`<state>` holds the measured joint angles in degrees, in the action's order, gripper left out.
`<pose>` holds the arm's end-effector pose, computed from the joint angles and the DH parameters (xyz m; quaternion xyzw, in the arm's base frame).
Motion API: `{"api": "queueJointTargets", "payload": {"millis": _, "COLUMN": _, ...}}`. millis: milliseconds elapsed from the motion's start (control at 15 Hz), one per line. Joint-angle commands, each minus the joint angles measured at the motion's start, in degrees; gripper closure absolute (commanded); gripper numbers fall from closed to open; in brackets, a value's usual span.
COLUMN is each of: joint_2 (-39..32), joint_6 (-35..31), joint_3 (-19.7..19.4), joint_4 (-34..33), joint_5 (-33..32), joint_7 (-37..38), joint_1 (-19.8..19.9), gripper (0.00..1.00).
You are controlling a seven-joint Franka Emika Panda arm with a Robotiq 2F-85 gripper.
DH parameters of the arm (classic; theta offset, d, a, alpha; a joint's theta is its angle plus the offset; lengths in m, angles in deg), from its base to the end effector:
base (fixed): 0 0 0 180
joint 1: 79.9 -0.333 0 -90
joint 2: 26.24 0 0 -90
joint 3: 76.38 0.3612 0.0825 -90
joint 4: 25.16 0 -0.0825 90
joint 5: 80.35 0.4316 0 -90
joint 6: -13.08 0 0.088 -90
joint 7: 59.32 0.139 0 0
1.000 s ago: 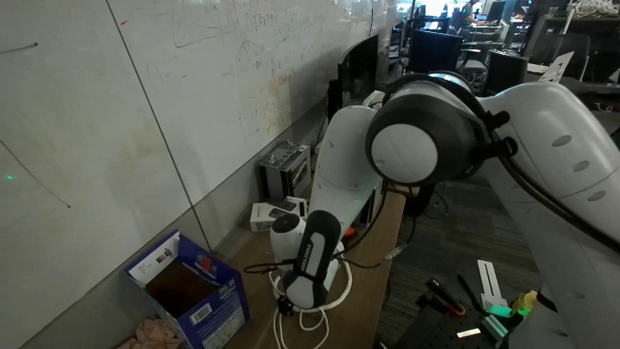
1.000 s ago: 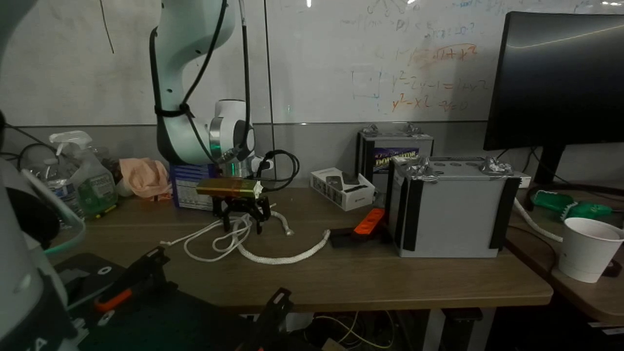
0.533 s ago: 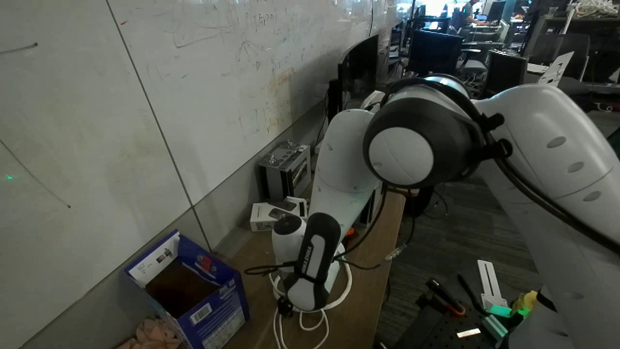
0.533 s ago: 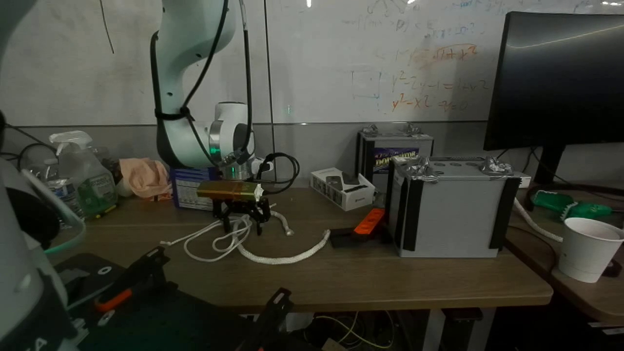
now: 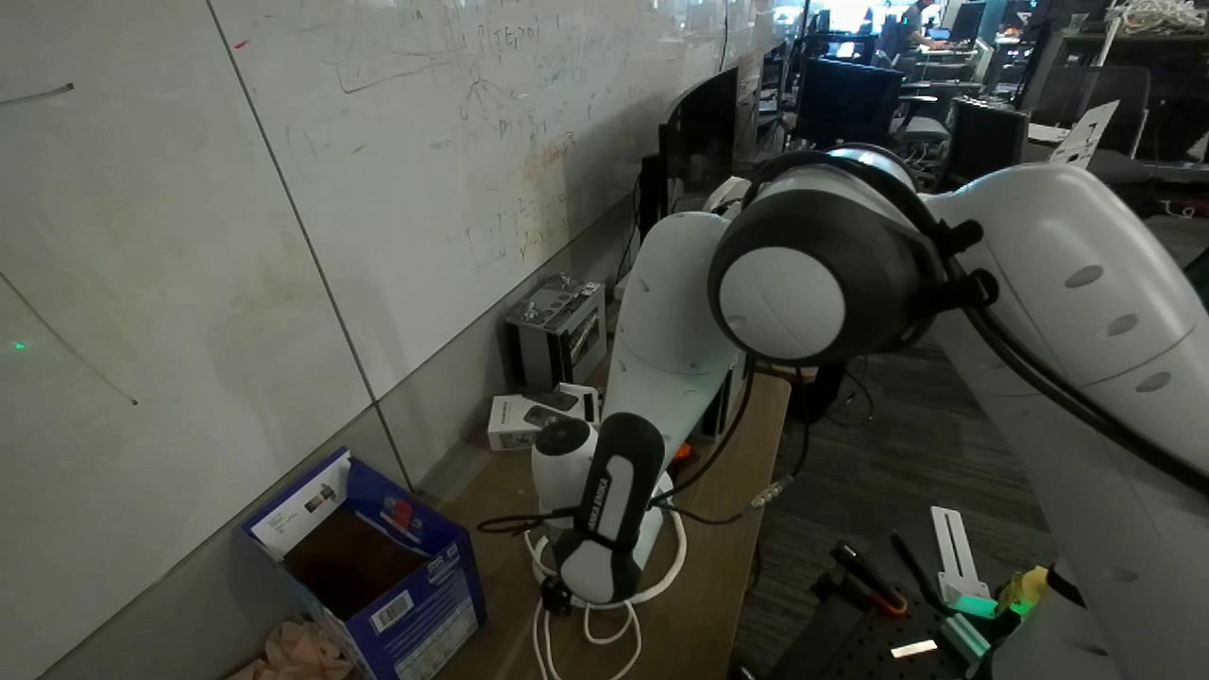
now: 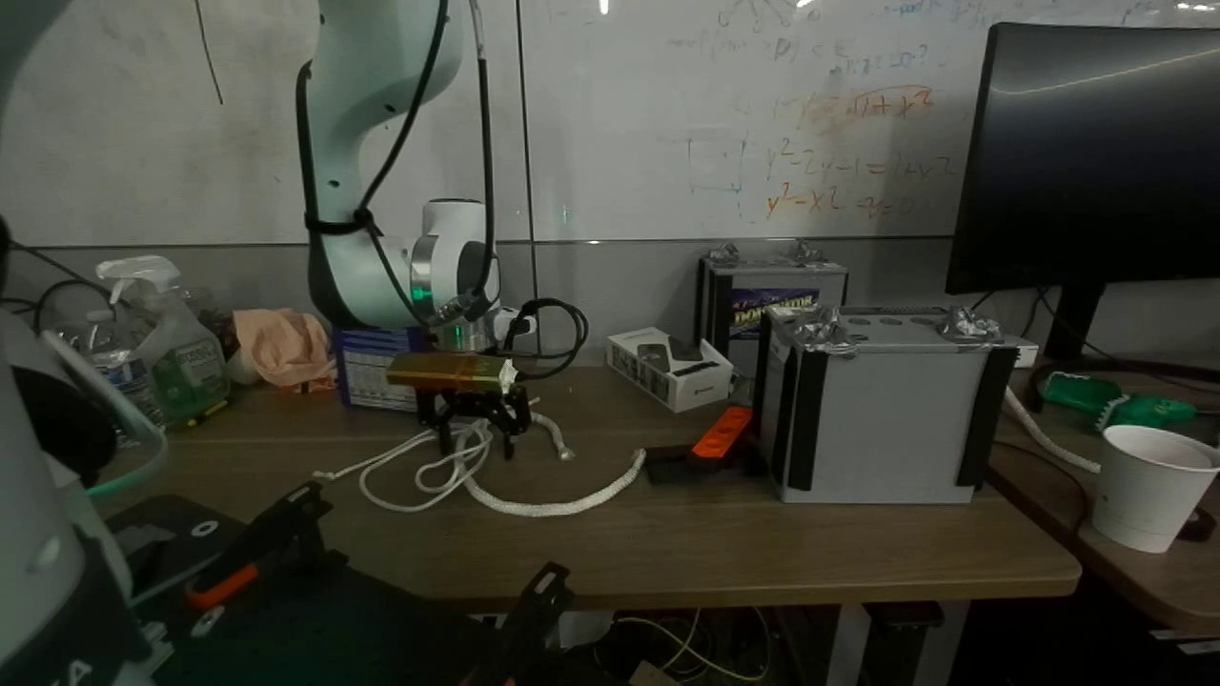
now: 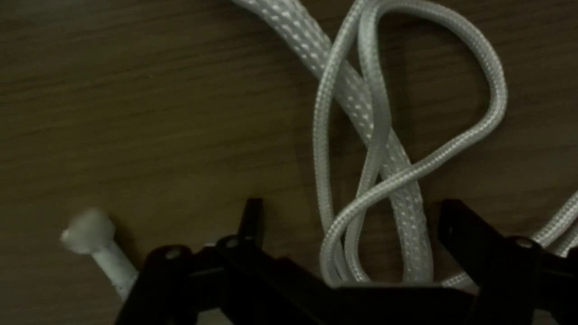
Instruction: Pick up the ropes from the table and put them in the blue box.
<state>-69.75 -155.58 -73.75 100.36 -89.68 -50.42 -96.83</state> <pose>0.5217 0.1995 -0.0088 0.9861 0.1659 -0.0016 0.0004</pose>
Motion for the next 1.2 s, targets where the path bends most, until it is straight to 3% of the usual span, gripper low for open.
{"api": "queueJointTargets", "payload": {"millis": 0, "joint_2": -0.13, "joint_6": -1.20, "joint_3": 0.38, "joint_4": -0.17, "joint_5": 1.60, "joint_7": -1.95, "joint_1": 0.52, "gripper": 0.00}}
{"api": "queueJointTargets", "payload": {"millis": 67, "joint_2": -0.19, "joint_6": -1.34, "joint_3": 0.33, "joint_4": -0.17, "joint_5": 1.61, "joint_7": -1.93, "joint_1": 0.50, "gripper": 0.25}}
{"api": "queueJointTargets", "payload": {"millis": 200, "joint_2": -0.11, "joint_6": -1.36, "joint_3": 0.37, "joint_4": -0.14, "joint_5": 1.63, "joint_7": -1.98, "joint_1": 0.54, "gripper": 0.32}}
{"api": "queueJointTargets", "payload": {"millis": 733, "joint_2": 0.81, "joint_6": 0.92, "joint_3": 0.45, "joint_4": -0.47, "joint_5": 3.14, "joint_7": -1.27, "joint_1": 0.26, "gripper": 0.95}}
{"api": "queueJointTargets", "payload": {"millis": 933, "joint_2": 1.34, "joint_6": 3.04, "joint_3": 1.01, "joint_4": -0.82, "joint_5": 3.87, "joint_7": -1.38, "joint_1": 0.80, "gripper": 1.00}}
{"api": "queueJointTargets", "payload": {"millis": 1133, "joint_2": 3.42, "joint_6": 7.18, "joint_3": 1.53, "joint_4": -1.37, "joint_5": 4.96, "joint_7": -0.98, "joint_1": 0.97, "gripper": 0.97}}
